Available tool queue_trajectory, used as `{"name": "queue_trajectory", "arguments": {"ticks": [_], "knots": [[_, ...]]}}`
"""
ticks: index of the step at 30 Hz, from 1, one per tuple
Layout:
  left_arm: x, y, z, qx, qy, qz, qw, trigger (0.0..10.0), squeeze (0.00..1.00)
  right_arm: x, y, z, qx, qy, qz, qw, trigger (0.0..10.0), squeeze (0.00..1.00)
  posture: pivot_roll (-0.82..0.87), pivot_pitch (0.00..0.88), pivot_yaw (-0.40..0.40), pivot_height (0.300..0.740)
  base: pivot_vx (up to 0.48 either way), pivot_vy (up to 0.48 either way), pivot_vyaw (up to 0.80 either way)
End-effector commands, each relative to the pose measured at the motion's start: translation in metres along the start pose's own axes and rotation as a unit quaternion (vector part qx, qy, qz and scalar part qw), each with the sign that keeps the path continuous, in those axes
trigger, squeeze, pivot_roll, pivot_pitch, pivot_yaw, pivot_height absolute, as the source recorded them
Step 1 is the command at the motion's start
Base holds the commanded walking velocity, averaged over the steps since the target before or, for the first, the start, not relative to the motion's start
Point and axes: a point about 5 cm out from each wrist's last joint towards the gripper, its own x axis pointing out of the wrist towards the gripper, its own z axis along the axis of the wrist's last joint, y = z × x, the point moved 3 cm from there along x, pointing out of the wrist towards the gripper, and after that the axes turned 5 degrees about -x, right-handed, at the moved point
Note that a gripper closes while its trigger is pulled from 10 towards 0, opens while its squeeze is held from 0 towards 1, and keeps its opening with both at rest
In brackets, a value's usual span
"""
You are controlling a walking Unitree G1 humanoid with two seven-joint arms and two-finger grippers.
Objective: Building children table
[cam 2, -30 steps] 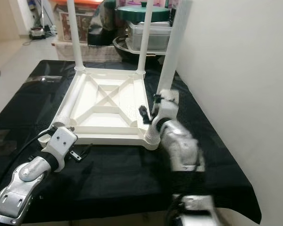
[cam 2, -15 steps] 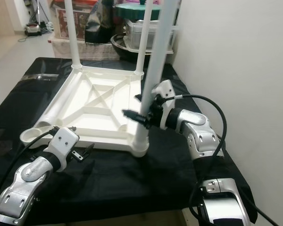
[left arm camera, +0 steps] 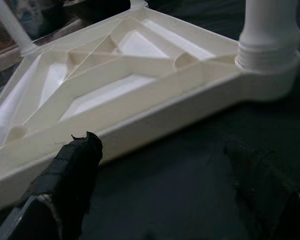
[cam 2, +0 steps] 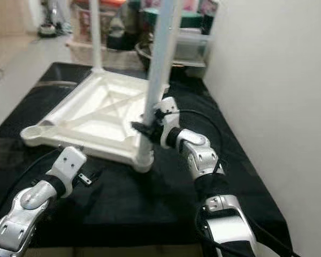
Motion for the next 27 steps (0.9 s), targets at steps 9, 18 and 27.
{"name": "queue_trajectory", "arguments": {"ticks": [9, 18, 27], "knots": [[0.001, -0.002, 0.001, 0.003, 0.001, -0.010, 1.000, 10.0, 0.00, -0.071, -0.035, -0.045, 0.097, 0.060, -0.330, 0.937, 0.0, 0.00, 0.07, 0.000, -0.112, 0.740, 0.000, 0.000, 0.00], [0.007, -0.004, 0.003, 0.003, -0.004, -0.019, 1.000, 10.0, 0.00, -0.047, 0.010, 0.015, 0.100, -0.062, -0.107, 0.987, 10.0, 0.33, 0.05, 0.000, -0.104, 0.740, 0.000, 0.000, 0.00], [0.007, -0.005, 0.003, 0.002, -0.005, -0.018, 1.000, 10.0, 0.00, -0.060, 0.022, 0.041, -0.030, -0.105, 0.192, 0.975, 10.0, 0.00, 0.08, 0.000, -0.123, 0.740, 0.000, 0.000, 0.00]]}}
